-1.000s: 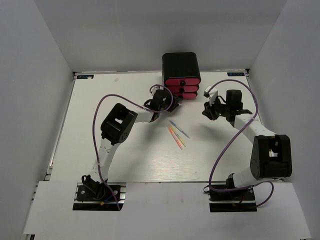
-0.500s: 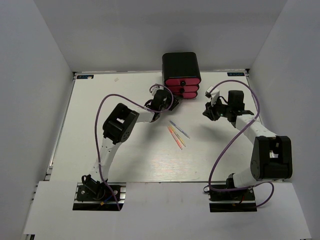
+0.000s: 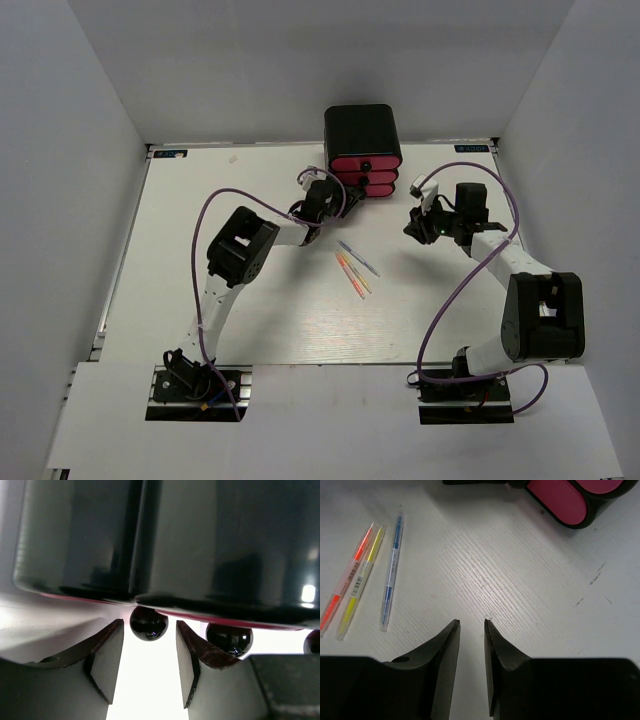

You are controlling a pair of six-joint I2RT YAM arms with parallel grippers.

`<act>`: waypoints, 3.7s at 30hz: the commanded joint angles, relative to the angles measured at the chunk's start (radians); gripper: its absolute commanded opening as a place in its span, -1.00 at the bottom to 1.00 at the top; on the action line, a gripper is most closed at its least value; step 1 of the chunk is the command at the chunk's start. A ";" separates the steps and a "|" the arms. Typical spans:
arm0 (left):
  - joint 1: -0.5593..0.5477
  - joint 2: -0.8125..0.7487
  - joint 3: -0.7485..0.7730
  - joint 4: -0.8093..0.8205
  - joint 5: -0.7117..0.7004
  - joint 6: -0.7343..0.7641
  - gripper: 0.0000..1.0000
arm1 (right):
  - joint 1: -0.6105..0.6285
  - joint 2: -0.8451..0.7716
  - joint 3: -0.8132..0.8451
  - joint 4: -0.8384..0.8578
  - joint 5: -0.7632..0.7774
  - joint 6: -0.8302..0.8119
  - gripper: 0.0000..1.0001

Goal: Sort the stationery into containers
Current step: Open the drawer in the storage box, then pick up the pen from the center of the board.

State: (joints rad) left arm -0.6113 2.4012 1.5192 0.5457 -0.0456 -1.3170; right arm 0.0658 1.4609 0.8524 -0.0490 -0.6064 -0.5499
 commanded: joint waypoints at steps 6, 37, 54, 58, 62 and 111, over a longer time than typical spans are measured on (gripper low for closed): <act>0.004 0.015 0.033 -0.010 -0.027 -0.016 0.15 | 0.000 -0.028 -0.012 0.020 -0.023 0.010 -0.33; -0.014 -0.063 -0.111 0.054 0.029 -0.025 -0.55 | 0.003 -0.022 -0.023 0.026 -0.049 0.018 -0.33; -0.024 -0.194 -0.317 0.138 0.076 -0.016 0.16 | 0.003 -0.024 -0.027 -0.002 -0.110 -0.012 -0.11; -0.024 -0.220 -0.340 0.129 0.085 0.002 0.25 | 0.008 -0.030 -0.027 -0.023 -0.144 -0.041 -0.08; -0.024 -0.269 -0.375 0.129 0.085 0.012 0.27 | 0.003 -0.034 -0.026 -0.064 -0.179 -0.096 -0.04; -0.019 -1.200 -0.932 -0.835 -0.050 0.231 0.37 | 0.436 0.234 0.047 -0.077 0.276 -0.208 -0.52</act>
State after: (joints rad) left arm -0.6258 1.1713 0.5327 -0.2096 -0.0998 -1.0878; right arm 0.4931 1.6840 0.8776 -0.1226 -0.3805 -0.7654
